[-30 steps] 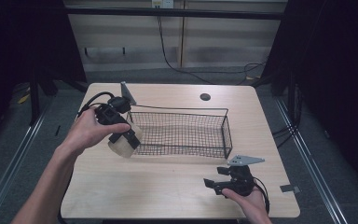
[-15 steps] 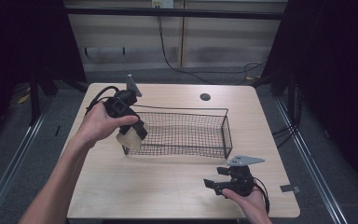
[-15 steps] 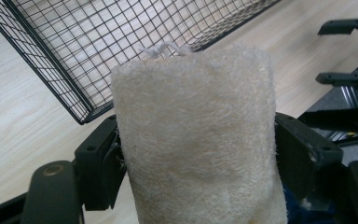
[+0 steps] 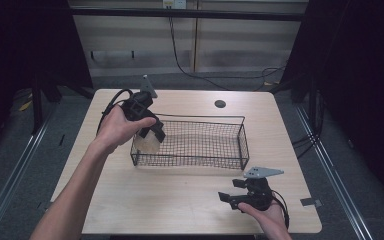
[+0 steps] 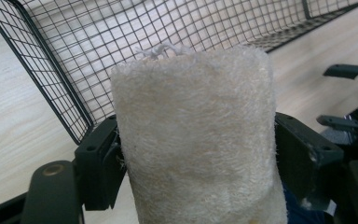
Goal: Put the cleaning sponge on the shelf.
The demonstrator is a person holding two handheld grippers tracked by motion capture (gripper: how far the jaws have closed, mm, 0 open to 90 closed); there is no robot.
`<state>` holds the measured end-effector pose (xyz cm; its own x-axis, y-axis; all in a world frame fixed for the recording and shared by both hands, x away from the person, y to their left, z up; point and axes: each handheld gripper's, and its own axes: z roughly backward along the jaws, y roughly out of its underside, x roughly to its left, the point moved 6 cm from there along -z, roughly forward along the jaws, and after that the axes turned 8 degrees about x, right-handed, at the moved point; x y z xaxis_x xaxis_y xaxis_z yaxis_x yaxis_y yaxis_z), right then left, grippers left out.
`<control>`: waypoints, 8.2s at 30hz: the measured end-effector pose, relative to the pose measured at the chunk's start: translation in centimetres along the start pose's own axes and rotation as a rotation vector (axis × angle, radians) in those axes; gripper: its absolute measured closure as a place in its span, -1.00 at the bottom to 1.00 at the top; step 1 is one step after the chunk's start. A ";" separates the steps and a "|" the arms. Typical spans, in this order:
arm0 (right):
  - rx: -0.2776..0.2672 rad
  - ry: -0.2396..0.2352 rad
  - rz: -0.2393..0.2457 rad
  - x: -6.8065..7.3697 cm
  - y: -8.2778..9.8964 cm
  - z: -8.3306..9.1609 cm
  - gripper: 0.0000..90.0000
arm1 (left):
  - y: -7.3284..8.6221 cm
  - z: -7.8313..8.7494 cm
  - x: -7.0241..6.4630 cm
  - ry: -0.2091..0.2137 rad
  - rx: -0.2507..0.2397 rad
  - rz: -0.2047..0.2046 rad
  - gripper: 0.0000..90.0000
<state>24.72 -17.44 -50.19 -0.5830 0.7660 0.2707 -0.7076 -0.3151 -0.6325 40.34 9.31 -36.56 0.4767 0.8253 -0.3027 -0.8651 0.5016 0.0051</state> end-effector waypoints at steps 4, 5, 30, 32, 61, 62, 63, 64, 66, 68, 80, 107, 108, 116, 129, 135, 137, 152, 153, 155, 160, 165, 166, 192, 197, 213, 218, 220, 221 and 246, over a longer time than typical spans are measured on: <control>0.000 -0.001 0.000 0.0 0.0 0.0 -0.46 | -0.6 -0.6 0.3 -0.015 -0.028 0.031 -0.44; 0.000 -0.001 0.000 0.0 0.0 0.0 -0.46 | -0.6 -0.6 0.3 -0.015 -0.028 0.031 -0.44; 0.003 -0.004 0.000 0.1 0.0 0.0 -0.46 | -2.4 -4.0 3.4 -0.073 0.000 0.208 -0.44; 0.003 -0.004 0.000 0.1 0.0 0.0 -0.46 | -2.5 -4.2 3.4 -0.075 -0.001 0.216 -0.44; 0.003 -0.012 0.002 0.2 0.1 0.0 -0.46 | -3.9 -7.2 5.1 -0.085 0.045 0.261 -0.44; 0.003 -0.012 0.001 0.2 0.1 0.0 -0.46 | -3.8 -7.4 5.1 -0.081 0.055 0.255 -0.44; 0.003 -0.012 0.002 0.2 0.1 0.0 -0.46 | -3.9 -7.6 5.1 -0.090 0.052 0.259 -0.44; 0.004 -0.012 -0.001 0.2 0.1 0.0 -0.46 | -3.9 -7.7 5.1 -0.083 0.054 0.258 -0.44; 0.006 -0.014 -0.001 0.2 0.1 0.0 -0.46 | -3.9 -8.0 5.1 -0.083 0.054 0.258 -0.44; 0.005 -0.014 0.001 0.2 0.1 0.0 -0.46 | -3.9 -8.2 5.3 -0.080 0.060 0.262 -0.44; 0.005 -0.015 0.002 0.3 0.1 0.0 -0.46 | -3.7 -9.5 5.7 -0.083 0.080 0.283 -0.44; 0.006 -0.019 0.007 0.3 0.1 -0.1 -0.46 | -4.1 -11.8 5.9 -0.105 0.108 0.283 -0.44; 0.006 -0.019 0.007 0.3 0.1 0.0 -0.46 | -4.1 -11.8 5.9 -0.105 0.108 0.282 -0.44; 0.006 -0.021 0.008 0.3 0.1 -0.1 -0.46 | -4.1 -12.0 5.9 -0.138 0.111 0.270 -0.44; 0.007 -0.018 0.007 0.3 0.1 0.0 -0.46 | -4.3 -12.7 5.7 -0.173 0.114 0.272 -0.45; 0.008 -0.012 0.005 0.2 0.1 0.0 -0.46 | -4.2 -12.9 5.5 -0.177 0.133 0.253 -0.46; 0.007 -0.012 0.004 0.2 0.1 0.0 -0.46 | -4.3 -12.8 5.7 -0.179 0.131 0.249 -0.46; 0.008 -0.014 0.005 0.3 0.1 0.0 -0.46 | -4.3 -12.0 5.4 -0.110 0.119 0.240 -0.61; 0.008 -0.014 0.005 0.3 0.1 0.0 -0.46 | -4.3 -12.0 5.4 -0.114 0.110 0.243 -0.61; 0.008 -0.015 0.006 0.3 0.1 -0.1 -0.46 | -4.2 -11.7 5.4 -0.107 0.107 0.241 -0.61; 0.010 -0.014 0.007 0.2 0.1 -0.1 -0.46 | -4.1 -10.9 5.4 -0.103 0.080 0.231 -0.61; 0.011 -0.014 0.007 0.3 0.1 -0.1 -0.46 | -3.8 -10.0 5.2 -0.083 0.050 0.215 -0.61; 0.010 -0.013 0.007 0.3 0.1 -0.1 -0.46 | -3.7 -9.7 5.2 -0.081 0.048 0.209 -0.61; 0.011 -0.010 0.006 0.2 0.1 -0.1 -0.46 | -0.5 -3.8 3.9 0.150 -0.239 -0.061 -0.63; 0.011 -0.009 0.004 0.2 0.1 -0.1 -0.46 | 0.7 -3.2 4.2 0.155 -0.261 -0.089 -0.54; 0.009 -0.007 0.001 0.2 0.1 -0.1 -0.46 | 3.5 -1.4 3.6 0.165 -0.436 -0.194 -0.48; 0.005 -0.006 -0.004 0.1 0.0 0.0 -0.46 | 4.5 -1.3 3.8 0.169 -0.435 -0.218 -0.55; 0.003 -0.005 -0.003 0.0 0.0 0.0 -0.46 | 5.1 -1.1 3.7 0.164 -0.441 -0.221 -0.55; 0.003 -0.004 -0.002 0.0 0.0 0.0 -0.46 | 5.1 -1.1 3.7 0.164 -0.441 -0.221 -0.57; 0.002 -0.002 -0.013 -0.2 0.1 0.0 -0.46 | 13.2 -6.2 4.8 0.164 -0.561 -0.258 -0.53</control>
<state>24.79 -17.63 -50.29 -0.5746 0.7690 0.2800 -0.7158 -0.3064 -0.6274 30.21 18.25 -43.86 0.6891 0.6233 -0.3696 -0.6968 0.4299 -0.5742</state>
